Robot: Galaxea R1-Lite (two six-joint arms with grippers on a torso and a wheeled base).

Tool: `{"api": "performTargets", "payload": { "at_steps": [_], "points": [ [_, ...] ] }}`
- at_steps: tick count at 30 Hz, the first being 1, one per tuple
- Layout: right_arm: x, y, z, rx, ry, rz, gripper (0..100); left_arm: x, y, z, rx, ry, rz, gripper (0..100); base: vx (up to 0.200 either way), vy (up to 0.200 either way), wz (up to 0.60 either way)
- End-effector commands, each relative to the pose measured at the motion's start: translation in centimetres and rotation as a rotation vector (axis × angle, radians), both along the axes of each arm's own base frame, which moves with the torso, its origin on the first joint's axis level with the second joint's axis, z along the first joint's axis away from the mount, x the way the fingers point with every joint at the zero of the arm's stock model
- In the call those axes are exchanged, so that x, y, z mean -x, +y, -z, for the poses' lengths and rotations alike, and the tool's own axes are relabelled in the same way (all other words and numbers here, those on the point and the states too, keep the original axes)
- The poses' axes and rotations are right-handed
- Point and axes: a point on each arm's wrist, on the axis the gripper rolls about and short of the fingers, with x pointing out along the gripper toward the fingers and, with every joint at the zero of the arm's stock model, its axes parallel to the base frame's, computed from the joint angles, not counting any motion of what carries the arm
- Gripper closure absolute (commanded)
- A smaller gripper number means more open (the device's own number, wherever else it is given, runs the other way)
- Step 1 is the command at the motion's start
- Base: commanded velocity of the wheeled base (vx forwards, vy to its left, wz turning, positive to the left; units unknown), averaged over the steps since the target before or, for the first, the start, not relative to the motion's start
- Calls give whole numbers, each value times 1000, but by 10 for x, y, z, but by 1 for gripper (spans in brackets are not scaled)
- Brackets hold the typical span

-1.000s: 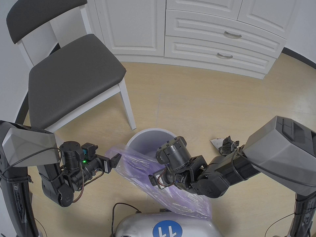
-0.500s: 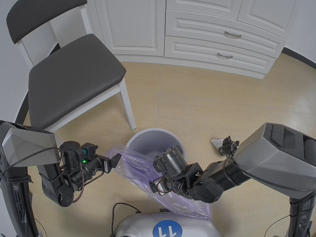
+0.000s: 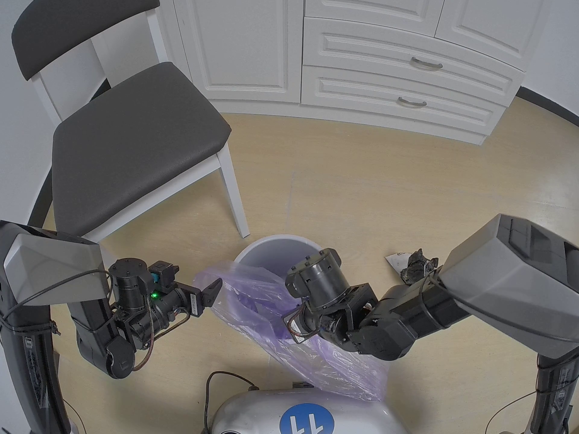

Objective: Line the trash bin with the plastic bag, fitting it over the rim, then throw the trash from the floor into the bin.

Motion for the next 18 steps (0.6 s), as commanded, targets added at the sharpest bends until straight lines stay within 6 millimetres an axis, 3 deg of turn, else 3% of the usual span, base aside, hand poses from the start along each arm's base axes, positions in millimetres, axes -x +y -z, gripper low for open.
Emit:
{"api": "performTargets", "payload": {
  "at_steps": [1, 6, 11, 18],
  "points": [
    [-2, -4, -17, -22, -35, 2, 100, 0, 0, 0, -1, 1, 1, 0, 0, 0, 0],
    [-32, -4, -34, -35, -116, 18, 100, 0, 0, 1, -2, 4, 1, 0, 0, 0, 0],
    [-73, -6, -33, -32, -183, 70, 100, -1, -1, 1, -2, -1, 1, 0, 0, 0, 0],
    [-107, 2, -31, -87, -244, 108, 100, -4, 7, -3, 4, -15, -18, 0, 0, 0, 0]
  ]
}}
